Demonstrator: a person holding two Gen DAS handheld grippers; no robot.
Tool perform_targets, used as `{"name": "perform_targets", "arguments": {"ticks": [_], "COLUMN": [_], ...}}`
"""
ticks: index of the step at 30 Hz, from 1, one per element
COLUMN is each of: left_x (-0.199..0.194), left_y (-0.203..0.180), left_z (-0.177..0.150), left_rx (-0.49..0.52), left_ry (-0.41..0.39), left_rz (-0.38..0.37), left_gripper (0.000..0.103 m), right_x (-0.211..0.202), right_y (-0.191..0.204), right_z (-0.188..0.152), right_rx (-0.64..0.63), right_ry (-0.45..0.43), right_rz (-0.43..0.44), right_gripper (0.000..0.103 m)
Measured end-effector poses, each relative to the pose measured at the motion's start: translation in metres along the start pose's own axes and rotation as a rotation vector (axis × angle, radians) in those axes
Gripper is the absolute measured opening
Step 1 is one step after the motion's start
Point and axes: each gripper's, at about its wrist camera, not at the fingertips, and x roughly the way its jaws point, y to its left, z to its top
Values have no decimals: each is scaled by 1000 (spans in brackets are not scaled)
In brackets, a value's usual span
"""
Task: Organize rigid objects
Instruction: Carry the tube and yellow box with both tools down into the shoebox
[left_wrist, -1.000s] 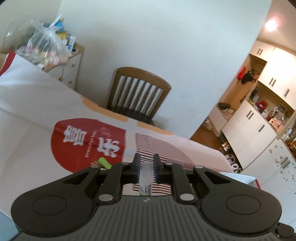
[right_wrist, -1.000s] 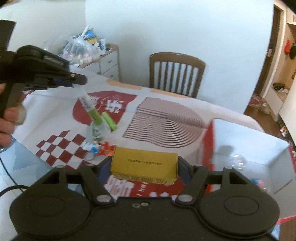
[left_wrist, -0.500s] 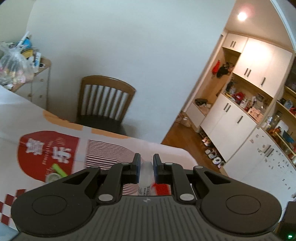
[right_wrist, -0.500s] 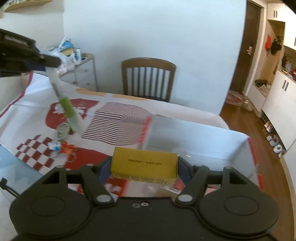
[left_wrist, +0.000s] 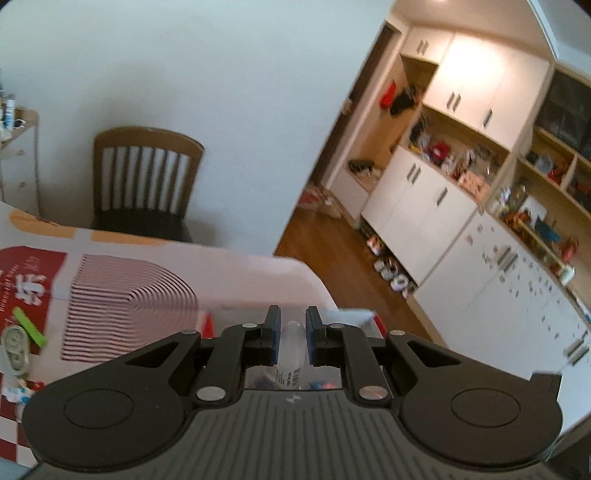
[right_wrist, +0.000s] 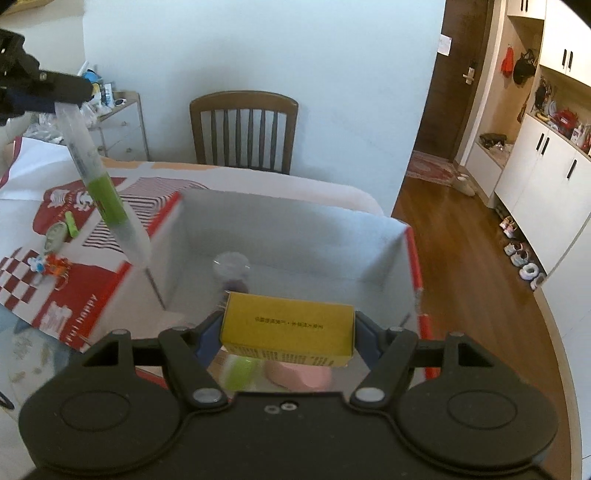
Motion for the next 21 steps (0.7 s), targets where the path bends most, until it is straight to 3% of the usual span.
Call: {"name": "perform_targets", "arguments": {"ticks": [8, 21], "left_x": [43, 106], "left_y": [-24, -48], "left_z": [-23, -40], "left_rx": [-28, -52], "left_ry": [80, 91], "left_rz": [-7, -15], "left_gripper": [14, 14], "right_x": [16, 42], "right_y": [-22, -22], "right_z": [-8, -13], "right_rx": [-27, -122], "right_ry": [31, 108], "right_rz": [10, 58], "right_gripper": [71, 71]}}
